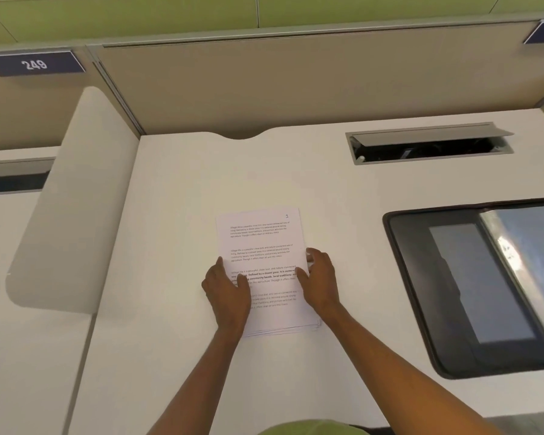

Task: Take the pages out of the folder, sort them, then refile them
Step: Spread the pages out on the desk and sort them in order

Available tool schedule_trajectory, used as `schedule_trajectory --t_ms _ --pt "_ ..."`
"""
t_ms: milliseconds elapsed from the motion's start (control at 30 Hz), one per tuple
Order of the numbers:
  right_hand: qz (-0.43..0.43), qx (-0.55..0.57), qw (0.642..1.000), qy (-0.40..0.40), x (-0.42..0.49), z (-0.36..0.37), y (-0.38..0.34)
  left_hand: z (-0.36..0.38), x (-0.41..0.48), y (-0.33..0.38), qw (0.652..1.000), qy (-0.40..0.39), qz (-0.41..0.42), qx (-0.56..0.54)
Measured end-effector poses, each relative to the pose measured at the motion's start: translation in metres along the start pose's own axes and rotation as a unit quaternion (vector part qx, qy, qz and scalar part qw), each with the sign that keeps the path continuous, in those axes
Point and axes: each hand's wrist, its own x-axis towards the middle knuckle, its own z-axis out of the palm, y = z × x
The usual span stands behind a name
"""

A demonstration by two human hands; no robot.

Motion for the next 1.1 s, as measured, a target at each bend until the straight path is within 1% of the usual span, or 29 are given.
schedule_trajectory --t_ms 200,300,467,567,667,733,867,1000,1100 --pt "0.042 0.037 0.998 0.033 0.014 -0.005 -0.002 -0.004 0.005 0.000 1.000 -0.008 0.002 -0.009" --pt "0.056 0.035 0.997 0.042 0.017 -0.009 -0.003 -0.006 0.005 -0.003 1.000 -0.012 0.002 -0.017" --pt "0.059 0.033 0.995 0.070 0.017 -0.013 -0.005 -0.005 0.010 -0.010 1.000 -0.008 -0.012 -0.009" --pt "0.050 0.021 0.995 0.087 0.013 -0.015 -0.006 -0.005 0.017 -0.013 1.000 -0.004 -0.015 0.008" --pt "0.039 0.034 0.994 0.091 0.013 -0.020 -0.009 -0.008 0.024 -0.013 1.000 0.001 -0.014 0.009" --pt "0.048 0.068 0.992 0.090 0.014 -0.026 -0.013 -0.012 0.028 -0.013 1.000 0.005 -0.008 0.008" --pt "0.076 0.200 0.975 0.054 0.020 -0.035 -0.025 -0.020 0.038 -0.009 1.000 0.012 -0.009 -0.023" --pt "0.092 0.302 0.949 0.019 0.033 -0.037 -0.053 -0.036 0.050 0.005 0.995 0.007 -0.029 -0.100" --pt "0.088 0.338 0.937 0.003 0.049 -0.029 -0.077 -0.052 0.069 0.014 0.982 -0.023 -0.072 -0.174"
